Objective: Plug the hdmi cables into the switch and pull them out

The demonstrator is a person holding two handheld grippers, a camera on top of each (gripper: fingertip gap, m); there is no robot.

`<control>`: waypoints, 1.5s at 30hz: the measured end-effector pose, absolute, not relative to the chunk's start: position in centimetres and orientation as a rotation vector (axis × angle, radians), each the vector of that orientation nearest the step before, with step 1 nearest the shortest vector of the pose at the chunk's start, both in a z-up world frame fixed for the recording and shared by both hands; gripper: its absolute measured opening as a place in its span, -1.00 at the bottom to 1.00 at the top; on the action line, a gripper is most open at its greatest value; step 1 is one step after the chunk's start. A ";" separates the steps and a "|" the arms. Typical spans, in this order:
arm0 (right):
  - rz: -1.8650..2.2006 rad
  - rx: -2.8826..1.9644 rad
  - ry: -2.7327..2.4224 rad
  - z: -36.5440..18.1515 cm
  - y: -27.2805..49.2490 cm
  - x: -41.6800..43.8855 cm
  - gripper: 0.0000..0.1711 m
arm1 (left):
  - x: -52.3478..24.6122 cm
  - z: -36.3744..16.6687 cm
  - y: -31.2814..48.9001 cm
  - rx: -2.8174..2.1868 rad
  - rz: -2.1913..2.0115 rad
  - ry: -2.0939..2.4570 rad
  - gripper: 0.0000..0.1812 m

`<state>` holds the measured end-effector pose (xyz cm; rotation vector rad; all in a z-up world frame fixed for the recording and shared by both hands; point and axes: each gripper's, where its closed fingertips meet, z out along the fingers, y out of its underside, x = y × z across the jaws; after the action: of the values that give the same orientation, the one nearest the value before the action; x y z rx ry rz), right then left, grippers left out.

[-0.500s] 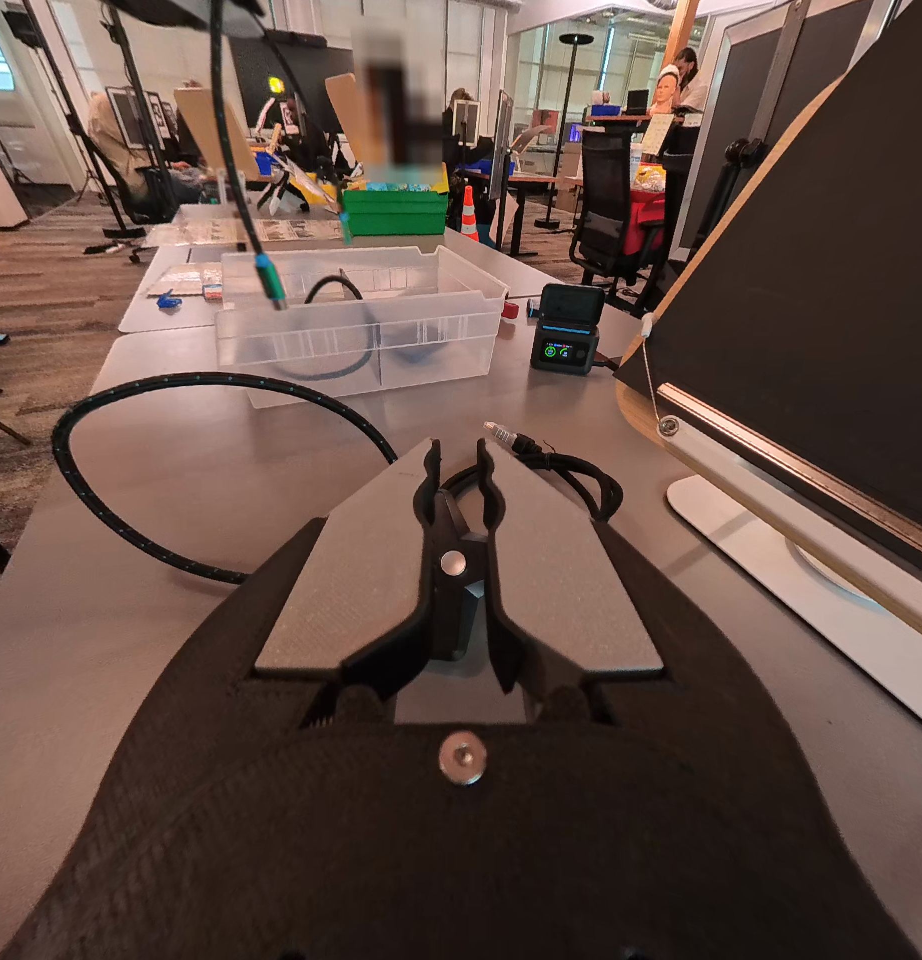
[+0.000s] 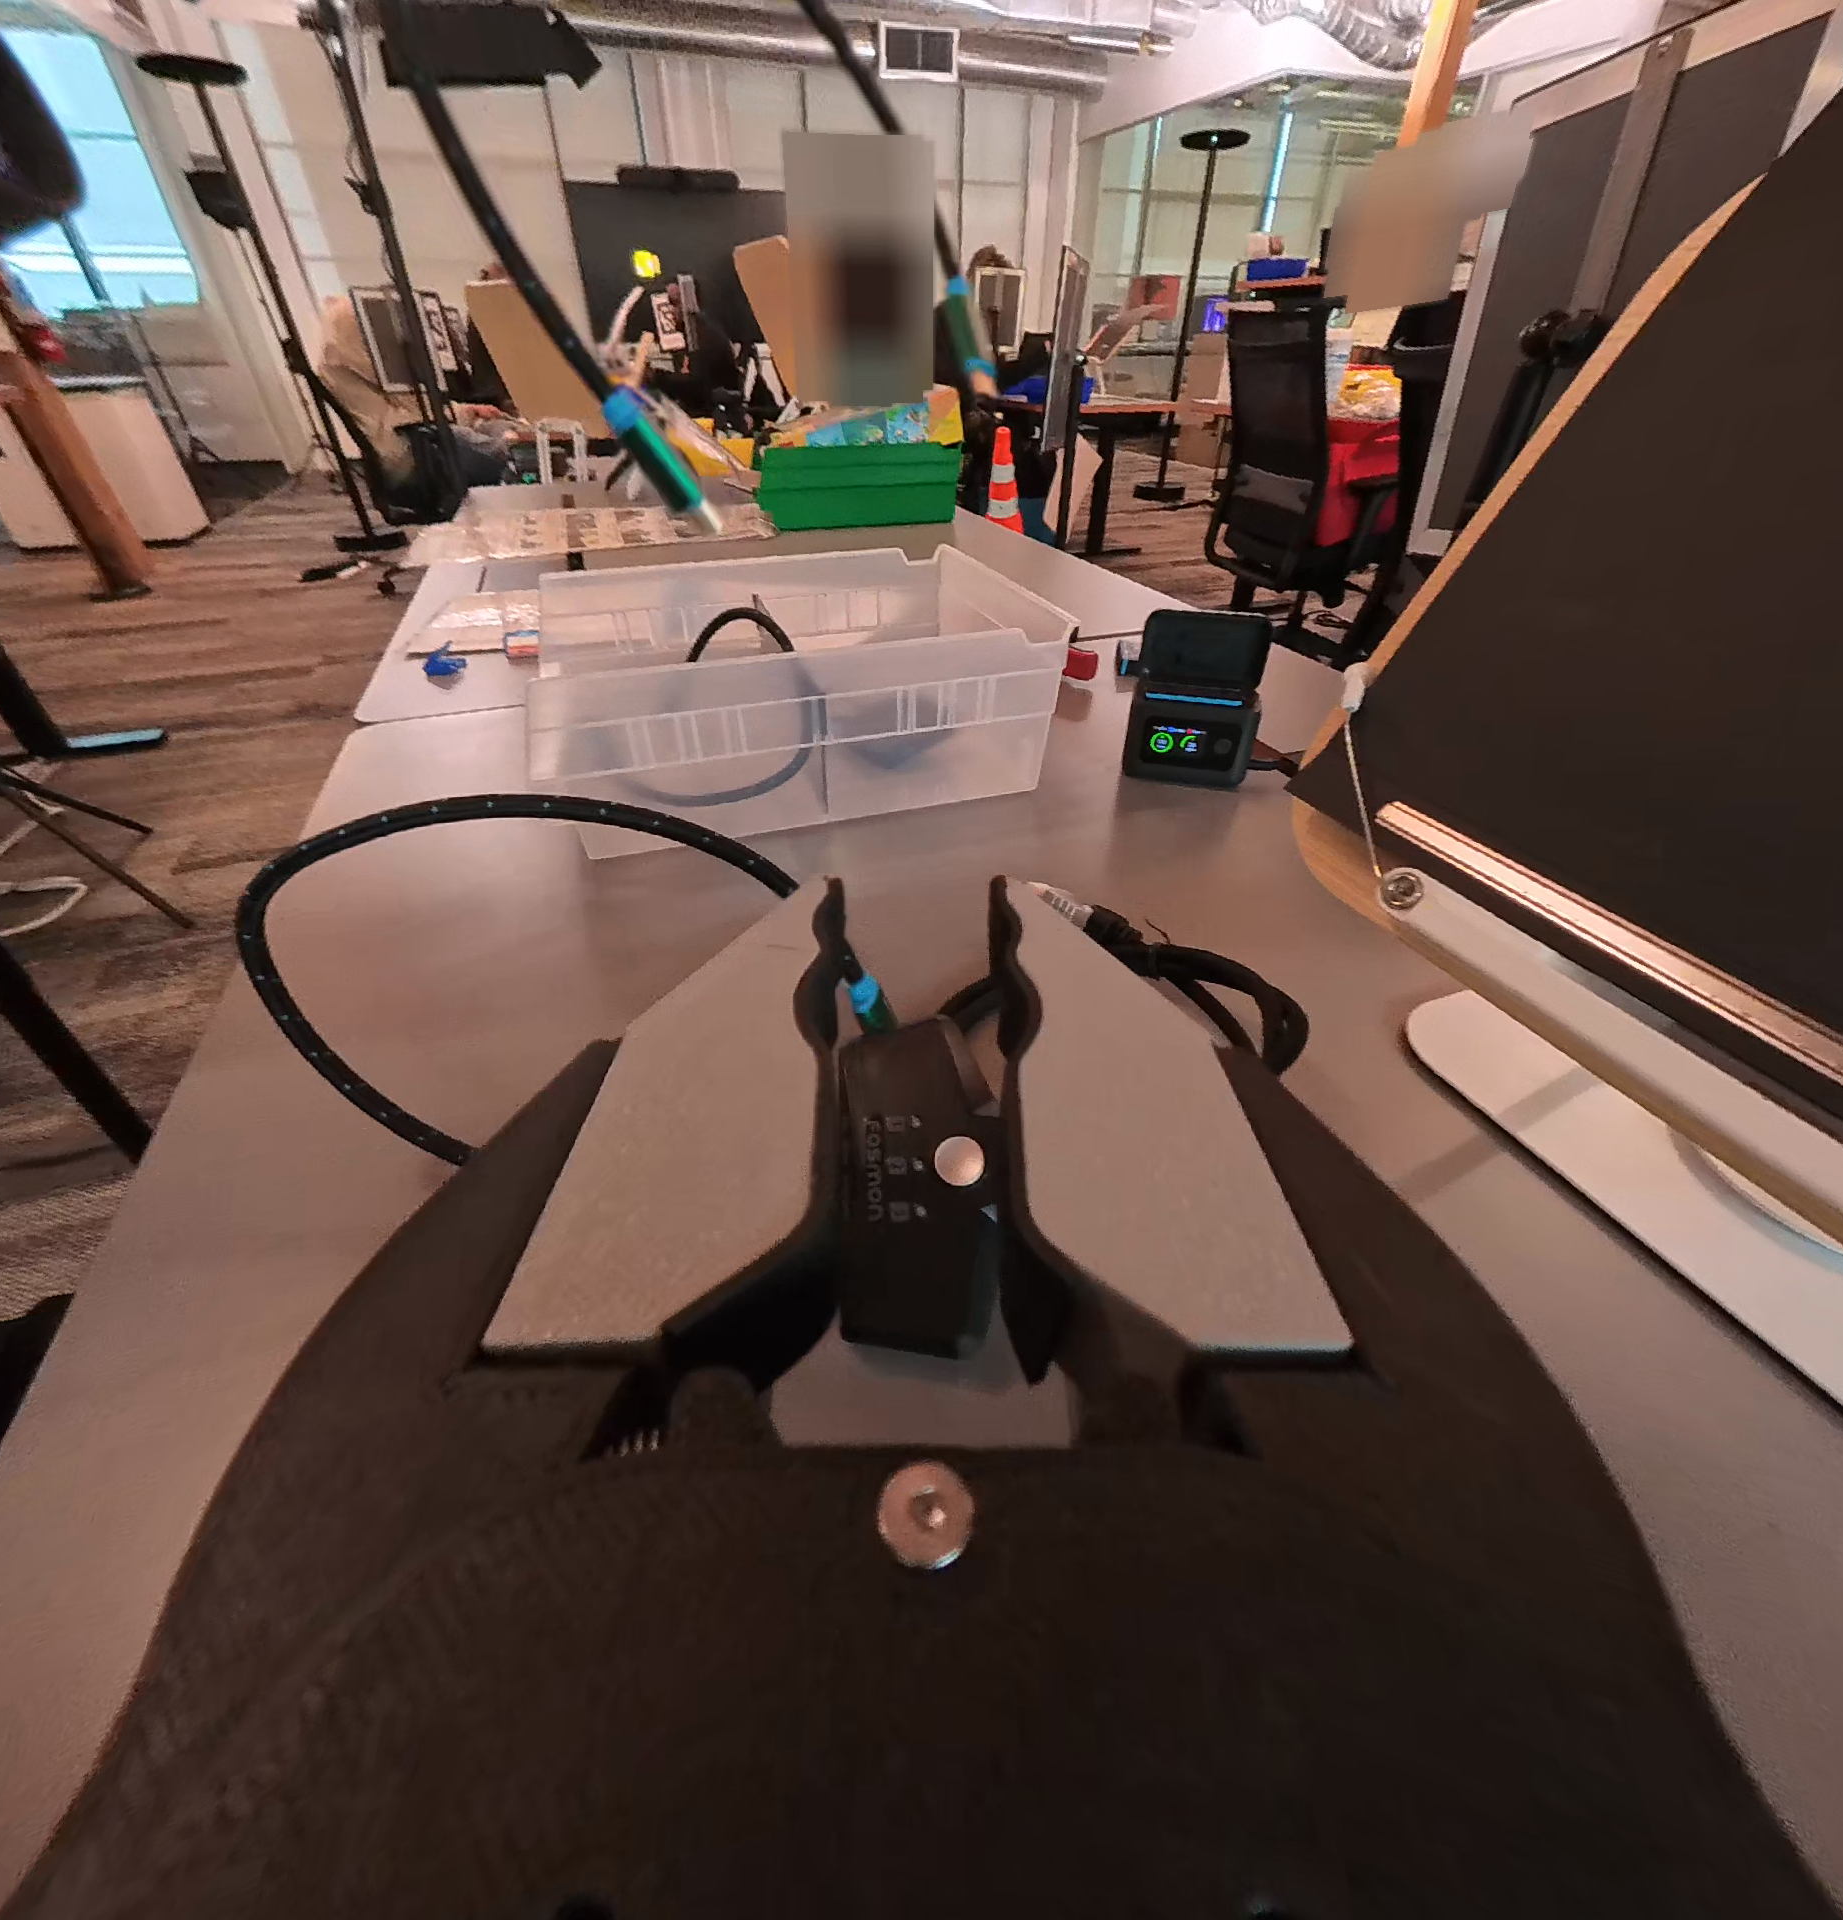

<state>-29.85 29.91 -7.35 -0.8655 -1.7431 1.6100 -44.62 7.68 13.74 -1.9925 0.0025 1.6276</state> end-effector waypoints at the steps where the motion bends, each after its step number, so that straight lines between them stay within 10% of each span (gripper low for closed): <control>1: 1.623 -0.865 -1.745 -7.3 29.8 -29.8 -0.70 | -43.2 13.7 9.2 -1.969 1.597 0.083 -0.96; 20: 1.826 -0.750 -1.587 -3.3 29.6 -28.3 -0.43 | -25.8 9.1 21.6 -1.663 1.221 0.668 -0.96; 23: 1.715 -0.769 -1.597 -3.8 30.0 -28.8 -0.80 | -25.3 7.8 22.0 -1.679 1.147 0.660 -0.96; 45: 1.208 -0.774 -0.945 4.0 39.9 -23.3 -1.00 | -34.1 -7.9 25.5 -2.182 0.444 0.276 -0.42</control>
<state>-23.29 39.87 4.01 -0.7737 -0.9450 1.2079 -34.14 25.51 -7.94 -2.1822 0.2759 0.4443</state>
